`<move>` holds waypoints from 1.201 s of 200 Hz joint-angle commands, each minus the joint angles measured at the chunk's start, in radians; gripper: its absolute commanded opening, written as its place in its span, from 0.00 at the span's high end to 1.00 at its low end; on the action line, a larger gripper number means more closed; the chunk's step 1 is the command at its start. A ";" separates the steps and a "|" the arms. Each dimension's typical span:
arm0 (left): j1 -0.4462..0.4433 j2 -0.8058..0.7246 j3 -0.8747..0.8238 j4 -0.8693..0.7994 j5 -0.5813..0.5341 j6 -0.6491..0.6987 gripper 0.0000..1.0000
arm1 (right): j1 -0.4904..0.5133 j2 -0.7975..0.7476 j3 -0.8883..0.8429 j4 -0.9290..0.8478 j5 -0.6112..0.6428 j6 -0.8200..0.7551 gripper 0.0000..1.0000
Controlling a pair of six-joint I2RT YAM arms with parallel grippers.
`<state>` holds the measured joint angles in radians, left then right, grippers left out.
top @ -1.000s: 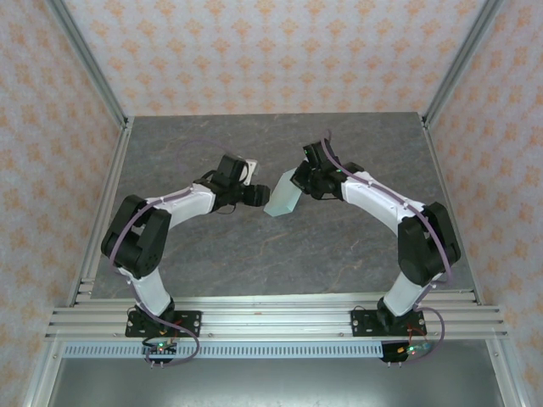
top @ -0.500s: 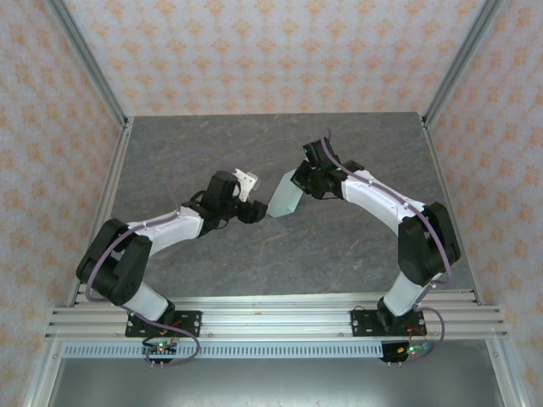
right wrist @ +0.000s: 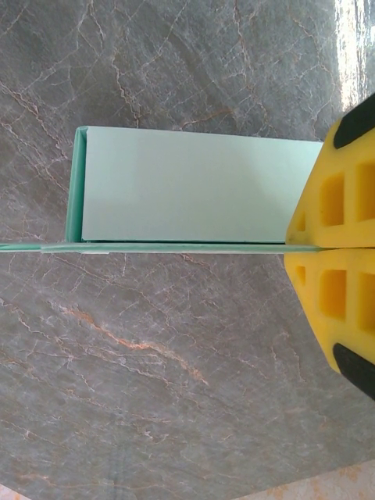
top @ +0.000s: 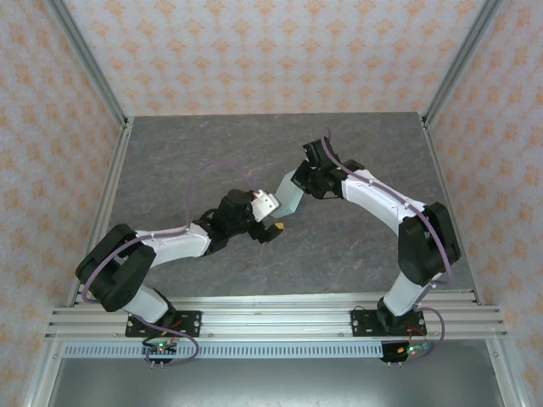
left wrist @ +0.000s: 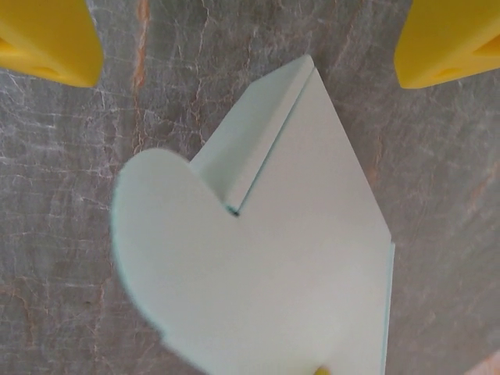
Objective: Fold the paper box
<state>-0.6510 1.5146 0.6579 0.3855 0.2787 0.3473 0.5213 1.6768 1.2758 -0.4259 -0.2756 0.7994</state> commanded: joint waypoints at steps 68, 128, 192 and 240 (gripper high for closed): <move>-0.092 0.156 0.063 0.229 -0.212 0.148 0.00 | 0.007 0.006 0.028 -0.037 0.033 -0.014 0.94; -0.148 0.258 0.102 0.332 -0.337 0.136 0.10 | 0.006 0.010 0.027 -0.037 0.033 -0.014 0.95; -0.153 0.248 0.069 0.390 -0.374 0.103 0.35 | 0.007 0.008 0.028 -0.037 0.038 -0.012 0.95; -0.152 0.223 0.034 0.395 -0.367 0.081 0.52 | 0.005 0.004 0.025 -0.036 0.041 -0.010 0.94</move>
<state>-0.8036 1.7725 0.7189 0.7311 -0.0612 0.4484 0.5232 1.6768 1.2774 -0.4271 -0.2649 0.7998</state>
